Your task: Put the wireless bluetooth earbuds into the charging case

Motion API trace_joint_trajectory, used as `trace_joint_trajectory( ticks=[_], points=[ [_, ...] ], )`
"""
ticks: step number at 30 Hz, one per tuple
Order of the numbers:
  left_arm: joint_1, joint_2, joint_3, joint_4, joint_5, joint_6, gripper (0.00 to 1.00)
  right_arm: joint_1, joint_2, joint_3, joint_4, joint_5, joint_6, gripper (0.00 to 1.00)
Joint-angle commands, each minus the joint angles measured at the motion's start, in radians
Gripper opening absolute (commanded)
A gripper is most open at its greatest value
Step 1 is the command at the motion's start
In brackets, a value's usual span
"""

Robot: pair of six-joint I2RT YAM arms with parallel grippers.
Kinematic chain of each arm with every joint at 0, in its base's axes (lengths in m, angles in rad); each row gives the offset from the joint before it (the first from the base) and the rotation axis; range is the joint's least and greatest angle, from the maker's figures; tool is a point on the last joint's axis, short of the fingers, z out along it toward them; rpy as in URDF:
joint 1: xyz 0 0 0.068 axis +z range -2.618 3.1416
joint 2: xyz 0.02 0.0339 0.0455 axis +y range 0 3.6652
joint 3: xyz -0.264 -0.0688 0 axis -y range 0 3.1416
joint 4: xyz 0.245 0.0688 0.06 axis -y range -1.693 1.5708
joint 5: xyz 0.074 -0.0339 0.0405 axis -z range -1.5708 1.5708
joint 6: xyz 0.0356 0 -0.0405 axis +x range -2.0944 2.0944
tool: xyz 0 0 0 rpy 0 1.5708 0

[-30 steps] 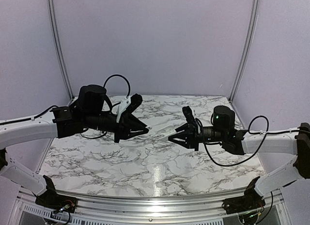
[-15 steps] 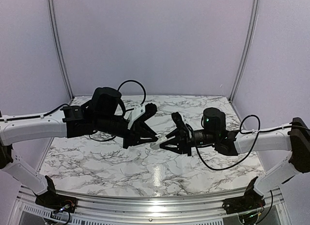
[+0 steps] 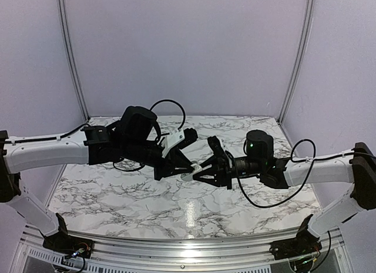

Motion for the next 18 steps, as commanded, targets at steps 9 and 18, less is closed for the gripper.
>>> trace_joint_trajectory(
  ticks=[9,18],
  points=[
    [-0.009,0.027,0.045,-0.056,0.067,0.019,0.06,0.014,-0.004,0.035,0.033,-0.005,-0.024,0.00],
    [-0.010,0.045,0.056,-0.065,0.059,0.013,0.12,0.015,-0.015,0.027,0.050,-0.028,-0.024,0.00]
  ],
)
